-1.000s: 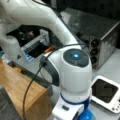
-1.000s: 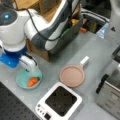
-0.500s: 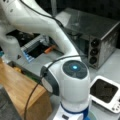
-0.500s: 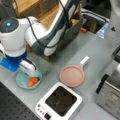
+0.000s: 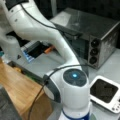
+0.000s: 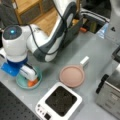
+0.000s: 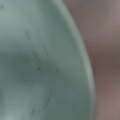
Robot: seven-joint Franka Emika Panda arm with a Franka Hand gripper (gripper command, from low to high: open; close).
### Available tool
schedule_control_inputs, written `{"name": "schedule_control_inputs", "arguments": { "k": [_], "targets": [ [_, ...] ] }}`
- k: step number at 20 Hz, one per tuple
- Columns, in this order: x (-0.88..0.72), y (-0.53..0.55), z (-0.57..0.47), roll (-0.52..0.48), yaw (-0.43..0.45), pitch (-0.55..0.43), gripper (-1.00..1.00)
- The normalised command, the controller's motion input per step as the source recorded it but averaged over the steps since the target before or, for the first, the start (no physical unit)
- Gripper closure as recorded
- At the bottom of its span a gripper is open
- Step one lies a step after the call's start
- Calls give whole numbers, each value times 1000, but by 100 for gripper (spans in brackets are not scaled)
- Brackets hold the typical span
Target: Pick up the pan. Place the pan on the table. Pick up the bowl. Place the bowl on the stove.
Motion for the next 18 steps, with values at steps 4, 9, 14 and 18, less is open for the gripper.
{"name": "schedule_control_inputs", "arguments": {
  "k": [4, 9, 14, 18],
  "targets": [
    [155, -87, -66, 179, -52, -53, -100],
    [109, -85, -33, 199, -38, -62, 100],
    [55, -92, 37, 206, -31, -45, 100],
    [-11, -46, 71, 202, -48, -38, 100]
  ]
}}
